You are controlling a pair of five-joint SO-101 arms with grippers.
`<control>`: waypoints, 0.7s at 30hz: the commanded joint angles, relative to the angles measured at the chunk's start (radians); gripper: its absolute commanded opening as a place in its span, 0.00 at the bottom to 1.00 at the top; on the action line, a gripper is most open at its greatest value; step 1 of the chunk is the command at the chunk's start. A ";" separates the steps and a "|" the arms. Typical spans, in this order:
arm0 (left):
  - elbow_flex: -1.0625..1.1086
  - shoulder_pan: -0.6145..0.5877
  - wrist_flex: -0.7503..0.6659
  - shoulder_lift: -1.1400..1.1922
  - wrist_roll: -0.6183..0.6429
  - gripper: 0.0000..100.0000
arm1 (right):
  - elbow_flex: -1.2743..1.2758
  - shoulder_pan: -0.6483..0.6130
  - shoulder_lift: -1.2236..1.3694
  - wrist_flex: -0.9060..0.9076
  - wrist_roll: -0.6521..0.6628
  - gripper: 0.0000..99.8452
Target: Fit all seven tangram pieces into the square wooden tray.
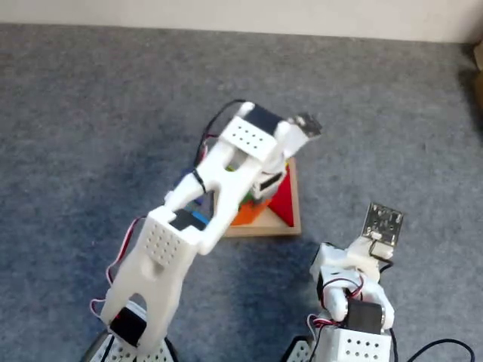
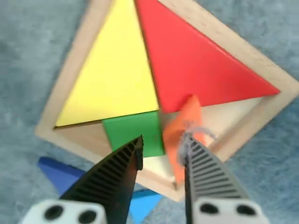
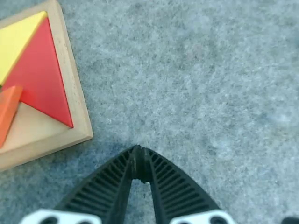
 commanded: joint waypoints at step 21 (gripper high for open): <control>-0.028 -0.051 0.032 -0.007 0.006 0.15 | 0.108 0.012 -0.001 0.007 0.012 0.00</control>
